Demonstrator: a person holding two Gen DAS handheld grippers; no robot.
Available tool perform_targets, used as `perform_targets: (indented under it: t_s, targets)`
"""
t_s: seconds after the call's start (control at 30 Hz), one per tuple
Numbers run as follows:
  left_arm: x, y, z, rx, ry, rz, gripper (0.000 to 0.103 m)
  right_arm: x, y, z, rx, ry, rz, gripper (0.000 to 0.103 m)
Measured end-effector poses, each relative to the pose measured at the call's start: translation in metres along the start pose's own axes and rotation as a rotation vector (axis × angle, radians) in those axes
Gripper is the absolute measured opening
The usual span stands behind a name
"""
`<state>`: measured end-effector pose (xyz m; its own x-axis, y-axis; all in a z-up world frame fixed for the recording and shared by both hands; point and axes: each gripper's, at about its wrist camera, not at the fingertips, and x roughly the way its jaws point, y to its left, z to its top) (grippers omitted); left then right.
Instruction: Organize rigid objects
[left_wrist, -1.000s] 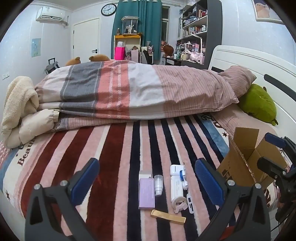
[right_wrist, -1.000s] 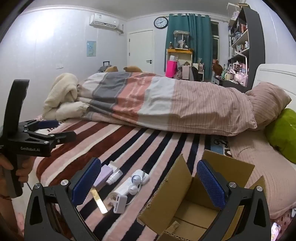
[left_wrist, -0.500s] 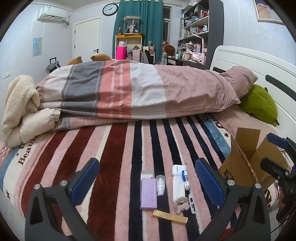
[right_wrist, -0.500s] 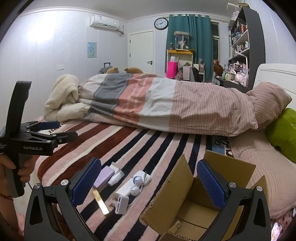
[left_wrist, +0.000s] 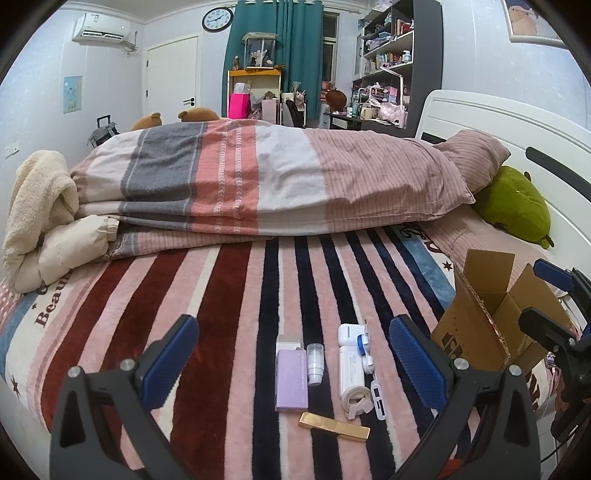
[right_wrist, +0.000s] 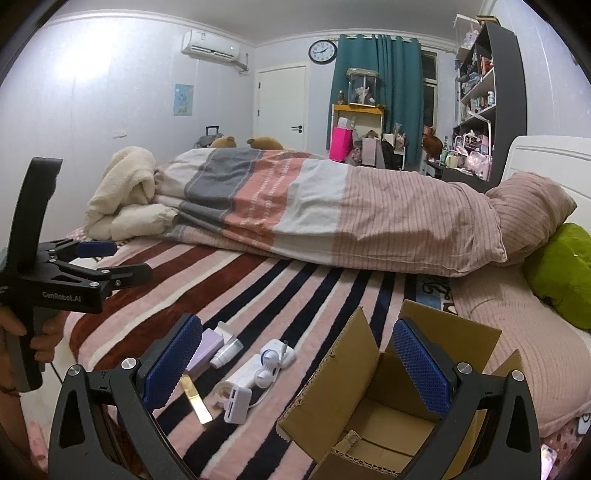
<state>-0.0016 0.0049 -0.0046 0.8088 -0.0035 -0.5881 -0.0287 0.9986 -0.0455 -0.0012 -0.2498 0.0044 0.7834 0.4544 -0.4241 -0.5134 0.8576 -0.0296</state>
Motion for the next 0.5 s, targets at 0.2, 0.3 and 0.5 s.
perform_targets:
  t_s: [0.2, 0.3, 0.5]
  targets:
    - [-0.0002, 0.0006, -0.0003, -0.002, 0.000, -0.001, 0.103, 0.0014, -0.0031, -0.0007, 0.010, 0.002, 0.002, 0.103]
    - [0.0000, -0.0014, -0.0010, -0.001, 0.000, 0.002, 0.103, 0.0031, -0.0026, -0.0011, 0.005, 0.003, -0.009, 0.103]
    - [-0.0017, -0.0030, -0.0040, -0.004, 0.003, -0.003, 0.103, 0.0064, -0.0032, -0.0034, 0.015, 0.003, -0.012, 0.103]
